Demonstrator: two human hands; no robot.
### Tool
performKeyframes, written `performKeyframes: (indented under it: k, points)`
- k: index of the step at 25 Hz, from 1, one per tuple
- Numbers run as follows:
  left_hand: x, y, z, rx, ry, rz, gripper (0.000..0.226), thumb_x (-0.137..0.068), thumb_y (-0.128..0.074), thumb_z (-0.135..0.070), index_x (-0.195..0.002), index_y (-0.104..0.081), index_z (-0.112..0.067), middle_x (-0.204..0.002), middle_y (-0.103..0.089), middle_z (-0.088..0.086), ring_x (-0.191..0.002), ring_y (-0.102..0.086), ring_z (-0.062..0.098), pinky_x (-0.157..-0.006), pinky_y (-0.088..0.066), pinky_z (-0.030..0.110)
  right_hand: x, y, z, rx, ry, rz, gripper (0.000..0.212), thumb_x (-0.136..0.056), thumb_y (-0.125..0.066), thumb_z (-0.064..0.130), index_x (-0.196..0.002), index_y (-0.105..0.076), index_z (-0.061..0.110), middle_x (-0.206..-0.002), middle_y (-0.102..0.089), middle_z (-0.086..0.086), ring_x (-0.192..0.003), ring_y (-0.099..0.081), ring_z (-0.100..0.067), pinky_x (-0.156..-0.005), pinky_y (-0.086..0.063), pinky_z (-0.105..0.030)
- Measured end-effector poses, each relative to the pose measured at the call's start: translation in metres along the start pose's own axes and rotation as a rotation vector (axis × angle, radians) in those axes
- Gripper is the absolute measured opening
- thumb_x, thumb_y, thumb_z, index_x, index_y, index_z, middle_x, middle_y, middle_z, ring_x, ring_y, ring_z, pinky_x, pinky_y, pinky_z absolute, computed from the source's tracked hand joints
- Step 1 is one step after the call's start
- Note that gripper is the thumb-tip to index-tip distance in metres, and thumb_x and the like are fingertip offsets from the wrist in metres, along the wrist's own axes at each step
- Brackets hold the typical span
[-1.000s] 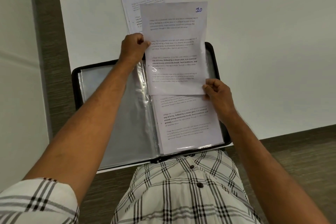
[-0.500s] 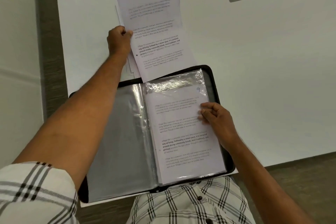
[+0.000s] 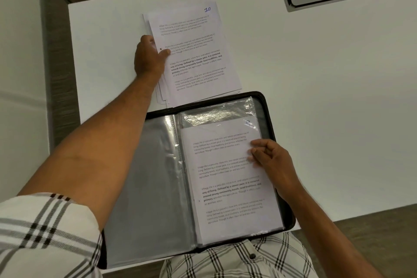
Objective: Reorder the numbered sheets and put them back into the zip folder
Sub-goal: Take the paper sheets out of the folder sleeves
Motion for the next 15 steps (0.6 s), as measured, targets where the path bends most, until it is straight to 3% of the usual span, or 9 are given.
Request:
performKeyframes:
  k: [2, 5, 9, 13, 15]
  points:
    - [0.007, 0.0, 0.001, 0.004, -0.028, 0.02, 0.064, -0.09, -0.073, -0.04, -0.142, -0.045, -0.017, -0.14, -0.054, 0.006, -0.118, -0.057, 0.019, -0.097, -0.05, 0.035, 0.0, -0.001, 0.001, -0.008, -0.002, -0.002, 0.015, -0.102, -0.065, 0.011, -0.115, -0.071, 0.016, -0.101, -0.079, -0.005, -0.091, -0.077, -0.024, -0.083, -0.062, -0.036]
    - [0.044, 0.004, -0.003, -0.049, -0.138, -0.004, 0.058, -0.096, -0.065, -0.039, -0.145, -0.044, -0.017, -0.144, -0.047, 0.009, -0.13, -0.047, 0.025, -0.106, -0.044, 0.043, 0.003, -0.003, 0.005, -0.018, -0.007, 0.009, 0.017, -0.101, -0.067, 0.012, -0.117, -0.071, 0.016, -0.104, -0.079, -0.006, -0.093, -0.077, -0.024, -0.083, -0.062, -0.035]
    - [0.161, 0.011, -0.008, -0.069, -0.368, -0.087, 0.046, -0.096, -0.061, -0.034, -0.138, -0.054, -0.019, -0.137, -0.051, 0.005, -0.124, -0.045, 0.024, -0.099, -0.036, 0.036, 0.015, -0.009, 0.023, 0.019, 0.001, 0.11, 0.023, -0.1, -0.07, 0.019, -0.123, -0.068, 0.018, -0.103, -0.08, -0.006, -0.092, -0.078, -0.022, -0.082, -0.062, -0.035]
    - [0.271, -0.004, 0.025, -0.115, -0.469, 0.034, 0.047, -0.096, -0.061, -0.031, -0.14, -0.053, -0.016, -0.137, -0.054, 0.003, -0.122, -0.048, 0.024, -0.1, -0.04, 0.04, 0.035, -0.021, 0.011, 0.245, -0.18, 0.324, 0.025, -0.101, -0.067, 0.035, -0.119, -0.073, 0.02, -0.108, -0.08, 0.0, -0.092, -0.079, -0.022, -0.081, -0.06, -0.038]
    - [0.307, -0.001, 0.046, -0.165, -0.486, 0.056, 0.044, -0.096, -0.062, -0.03, -0.138, -0.055, -0.017, -0.136, -0.055, 0.002, -0.122, -0.048, 0.024, -0.099, -0.041, 0.043, 0.049, -0.032, 0.011, 0.32, -0.173, 0.436, 0.033, -0.096, -0.068, 0.044, -0.119, -0.076, 0.021, -0.113, -0.079, 0.002, -0.097, -0.078, -0.021, -0.087, -0.058, -0.041]
Point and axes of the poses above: each hand's wrist, its own x-axis away from the middle knuckle, its own y-axis out of the back of the hand, z = x × y, the point moved 10 cm from there along -x, towards the middle knuckle
